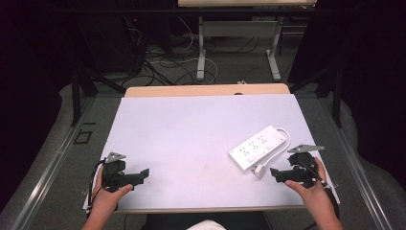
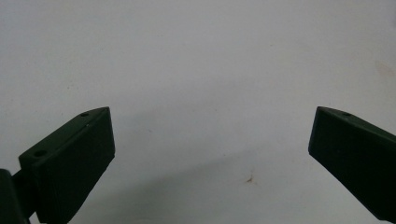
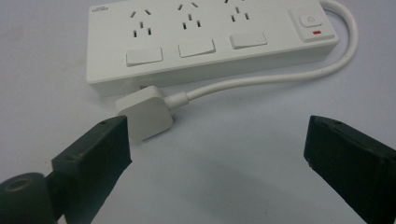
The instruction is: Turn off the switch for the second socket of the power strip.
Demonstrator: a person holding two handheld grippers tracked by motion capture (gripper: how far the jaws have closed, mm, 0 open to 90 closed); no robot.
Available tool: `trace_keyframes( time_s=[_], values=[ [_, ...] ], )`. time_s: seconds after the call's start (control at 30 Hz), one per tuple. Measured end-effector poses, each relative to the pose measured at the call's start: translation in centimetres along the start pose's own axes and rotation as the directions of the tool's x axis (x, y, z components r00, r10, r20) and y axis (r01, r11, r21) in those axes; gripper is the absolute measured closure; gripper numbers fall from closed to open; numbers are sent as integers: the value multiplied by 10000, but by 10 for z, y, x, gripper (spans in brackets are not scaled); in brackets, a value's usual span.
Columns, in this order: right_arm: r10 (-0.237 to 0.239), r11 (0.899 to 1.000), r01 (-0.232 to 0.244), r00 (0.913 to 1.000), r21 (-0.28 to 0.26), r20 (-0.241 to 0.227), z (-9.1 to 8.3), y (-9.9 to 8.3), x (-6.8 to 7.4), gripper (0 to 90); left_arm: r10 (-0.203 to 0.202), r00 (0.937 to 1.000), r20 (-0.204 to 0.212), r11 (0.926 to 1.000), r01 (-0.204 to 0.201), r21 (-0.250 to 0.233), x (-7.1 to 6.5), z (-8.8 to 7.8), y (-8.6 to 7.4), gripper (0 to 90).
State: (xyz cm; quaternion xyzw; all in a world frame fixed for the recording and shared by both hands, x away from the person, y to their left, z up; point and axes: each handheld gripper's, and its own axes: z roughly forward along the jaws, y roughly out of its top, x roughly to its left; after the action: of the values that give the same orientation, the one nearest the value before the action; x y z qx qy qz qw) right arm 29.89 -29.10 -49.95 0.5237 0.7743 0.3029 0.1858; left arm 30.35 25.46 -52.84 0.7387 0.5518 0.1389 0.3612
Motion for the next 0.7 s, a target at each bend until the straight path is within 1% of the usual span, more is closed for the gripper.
trace_keyframes(
  time_s=[0.03,0.07,0.13,0.3,0.37,0.43,0.47,0.53,0.57,0.6,0.7],
  values=[
    [-15,10000,15,10000,-64,62,0,-2,-2,64,28,10000,-9,10000,-28,47,0,0,0,5],
    [127,9999,-125,9998,-85,132,0,-3,-3,64,27,10000,-10,10000,-27,50,1,0,0,5],
    [116,9998,-112,9996,-173,246,0,-6,-7,64,20,10000,6,10000,-20,7,1,0,0,5],
    [270,9989,-246,9978,-410,601,1,-10,-13,64,-34,10000,15,10000,34,20,2,0,0,5],
    [267,9985,-223,9956,-497,896,3,-13,-15,67,-37,10000,22,10000,37,23,2,0,0,5],
    [202,9981,-140,9945,-598,1032,5,-16,-17,69,-34,10000,12,10000,34,34,2,0,0,5],
    [329,9979,-267,9939,-597,1050,5,-17,-17,69,-8,10000,-3,10000,8,73,3,0,0,5],
    [418,9976,-361,9942,-587,991,7,-20,-19,70,-44,10000,-4,10000,44,67,3,0,0,5],
    [442,9974,-379,9934,-608,1060,8,-21,-20,72,-48,10000,-14,10000,48,65,3,0,0,5],
    [417,9975,-356,9940,-609,1011,9,-22,-21,72,-54,10000,-11,10000,54,64,3,0,0,5],
    [661,9964,-606,9933,-598,947,12,-25,-24,73,-64,10000,-3,10000,64,63,4,0,0,5]
  ],
)
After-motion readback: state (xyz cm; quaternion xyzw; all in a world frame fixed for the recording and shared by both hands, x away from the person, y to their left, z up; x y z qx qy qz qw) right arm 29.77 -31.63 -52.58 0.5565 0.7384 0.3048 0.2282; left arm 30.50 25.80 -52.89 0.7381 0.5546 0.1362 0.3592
